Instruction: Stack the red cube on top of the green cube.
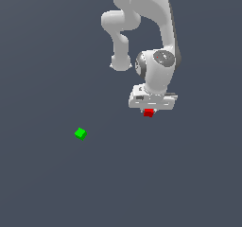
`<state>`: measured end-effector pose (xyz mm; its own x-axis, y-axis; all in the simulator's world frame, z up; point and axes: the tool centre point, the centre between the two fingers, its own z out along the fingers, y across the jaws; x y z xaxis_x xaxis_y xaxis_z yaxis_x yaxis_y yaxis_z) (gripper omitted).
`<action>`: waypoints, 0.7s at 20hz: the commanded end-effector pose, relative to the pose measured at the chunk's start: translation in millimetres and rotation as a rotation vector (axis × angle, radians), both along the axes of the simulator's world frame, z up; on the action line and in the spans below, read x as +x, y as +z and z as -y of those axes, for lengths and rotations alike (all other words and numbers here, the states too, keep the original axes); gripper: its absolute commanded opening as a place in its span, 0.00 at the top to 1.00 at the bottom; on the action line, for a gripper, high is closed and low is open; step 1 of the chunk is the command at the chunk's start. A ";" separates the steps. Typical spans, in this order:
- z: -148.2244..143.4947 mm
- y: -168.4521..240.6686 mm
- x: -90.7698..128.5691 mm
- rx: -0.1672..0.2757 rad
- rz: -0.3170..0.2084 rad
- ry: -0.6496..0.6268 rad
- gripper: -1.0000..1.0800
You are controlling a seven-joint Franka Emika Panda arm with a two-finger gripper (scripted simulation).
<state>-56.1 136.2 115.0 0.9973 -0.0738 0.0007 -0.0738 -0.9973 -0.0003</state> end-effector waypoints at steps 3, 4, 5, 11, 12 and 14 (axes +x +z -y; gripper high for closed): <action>-0.2 3.4 0.0 0.000 0.000 0.000 1.00; 0.1 3.4 0.1 0.000 0.000 0.000 1.00; 1.2 3.2 0.3 0.000 0.000 0.000 1.00; 21.8 -0.1 4.2 0.000 0.000 0.000 1.00; 27.6 -1.1 5.3 0.000 0.000 0.000 1.00; 41.3 -3.3 8.0 0.000 0.000 0.000 1.00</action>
